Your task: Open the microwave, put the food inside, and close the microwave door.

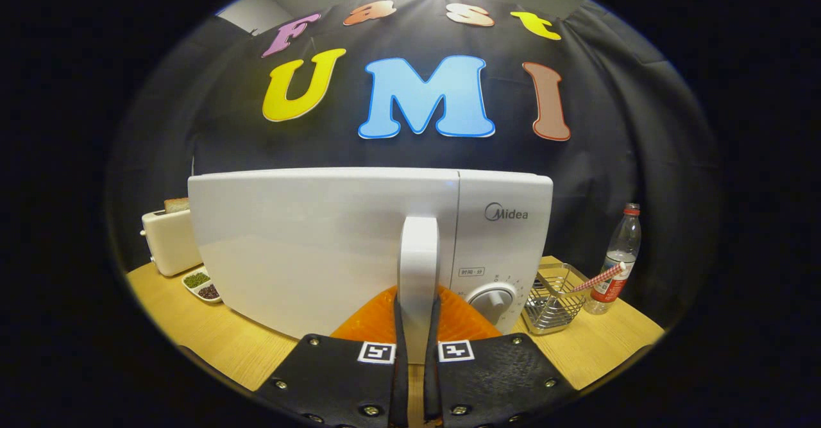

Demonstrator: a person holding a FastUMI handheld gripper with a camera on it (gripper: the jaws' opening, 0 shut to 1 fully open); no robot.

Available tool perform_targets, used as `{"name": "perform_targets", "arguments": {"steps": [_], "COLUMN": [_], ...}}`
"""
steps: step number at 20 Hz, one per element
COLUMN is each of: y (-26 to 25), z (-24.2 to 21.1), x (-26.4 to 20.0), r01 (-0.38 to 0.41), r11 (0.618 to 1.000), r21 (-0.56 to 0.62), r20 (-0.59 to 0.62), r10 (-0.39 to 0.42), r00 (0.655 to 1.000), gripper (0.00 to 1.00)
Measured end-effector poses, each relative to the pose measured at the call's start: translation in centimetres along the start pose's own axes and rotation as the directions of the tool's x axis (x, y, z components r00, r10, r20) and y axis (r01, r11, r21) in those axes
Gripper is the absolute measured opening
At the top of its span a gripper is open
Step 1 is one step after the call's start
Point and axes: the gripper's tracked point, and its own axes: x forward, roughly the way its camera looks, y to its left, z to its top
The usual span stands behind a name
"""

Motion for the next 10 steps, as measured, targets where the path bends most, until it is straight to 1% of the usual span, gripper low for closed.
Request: {"name": "perform_targets", "arguments": {"steps": [2,4,5,7,10], "y": [0.0,0.2,0.4,1.0,2.3], "z": [-0.1,-0.2,-0.2,-0.4,-1.3], "x": [0.1,-0.2,-1.1,-2.9,-6.9], "r01": [-0.002,-0.012,-0.015,-0.017,-0.076], "r11": [0.999,0.999,0.998,0.999,0.997], "r21": [0.037,0.046,0.057,-0.037,0.011], "r20": [-0.010,-0.023,-0.027,-0.001,-0.054], "r10": [0.002,0.013,0.016,0.017,0.077], "r00": [1.000,1.000,0.999,1.000,0.996], "gripper": [0.10,0.10,0.10,0.10,0.10]}}
